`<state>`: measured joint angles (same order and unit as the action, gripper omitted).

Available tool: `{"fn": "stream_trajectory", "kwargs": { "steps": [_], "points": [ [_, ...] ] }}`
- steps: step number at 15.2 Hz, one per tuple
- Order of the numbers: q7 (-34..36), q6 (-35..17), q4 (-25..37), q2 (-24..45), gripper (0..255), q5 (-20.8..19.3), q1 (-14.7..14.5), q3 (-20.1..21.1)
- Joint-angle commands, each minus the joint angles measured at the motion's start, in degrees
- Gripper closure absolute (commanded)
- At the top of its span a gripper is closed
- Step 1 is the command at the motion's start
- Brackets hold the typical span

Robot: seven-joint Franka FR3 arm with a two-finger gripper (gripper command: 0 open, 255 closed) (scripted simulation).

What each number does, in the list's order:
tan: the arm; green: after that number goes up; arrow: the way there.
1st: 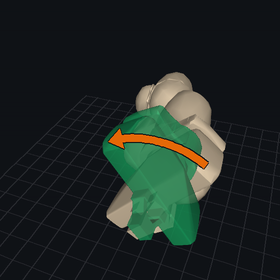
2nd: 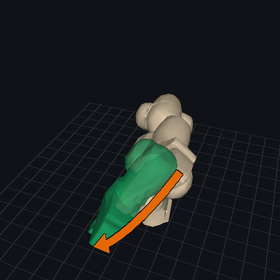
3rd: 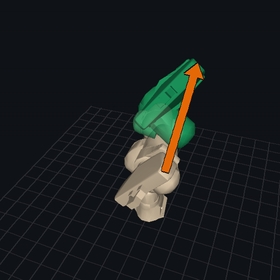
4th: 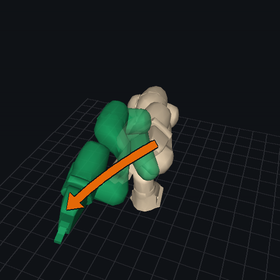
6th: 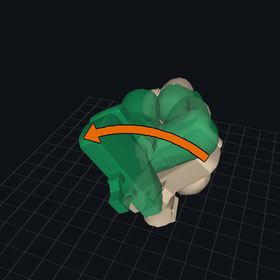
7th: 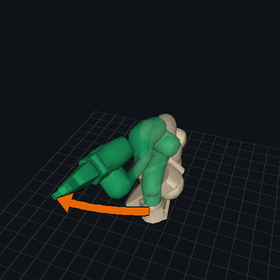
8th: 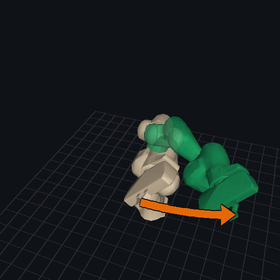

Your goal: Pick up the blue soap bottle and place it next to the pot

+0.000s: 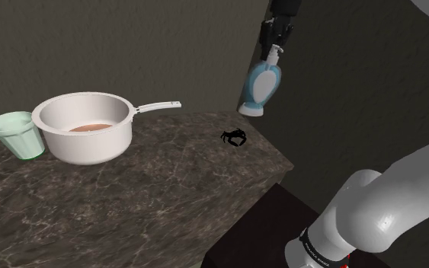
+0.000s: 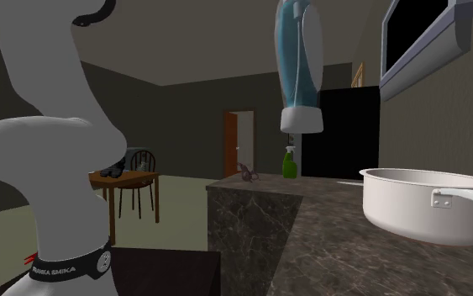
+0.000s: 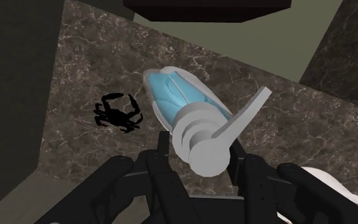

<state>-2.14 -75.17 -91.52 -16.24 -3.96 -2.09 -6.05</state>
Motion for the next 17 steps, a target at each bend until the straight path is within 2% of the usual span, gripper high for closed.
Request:
{"fn": "stream_trajectory", "kwargs": {
  "steps": [1, 10, 17],
  "points": [
    [3.0, 0.6, 1.3, 0.9, 255, 0.6, -1.0, 1.9],
    [15.8, 1.6, 9.1, 8.2, 255, 2.4, -5.6, 9.7],
    [25.5, 3.9, 20.7, 17.9, 255, 1.7, -10.1, 15.2]
  ]
}}
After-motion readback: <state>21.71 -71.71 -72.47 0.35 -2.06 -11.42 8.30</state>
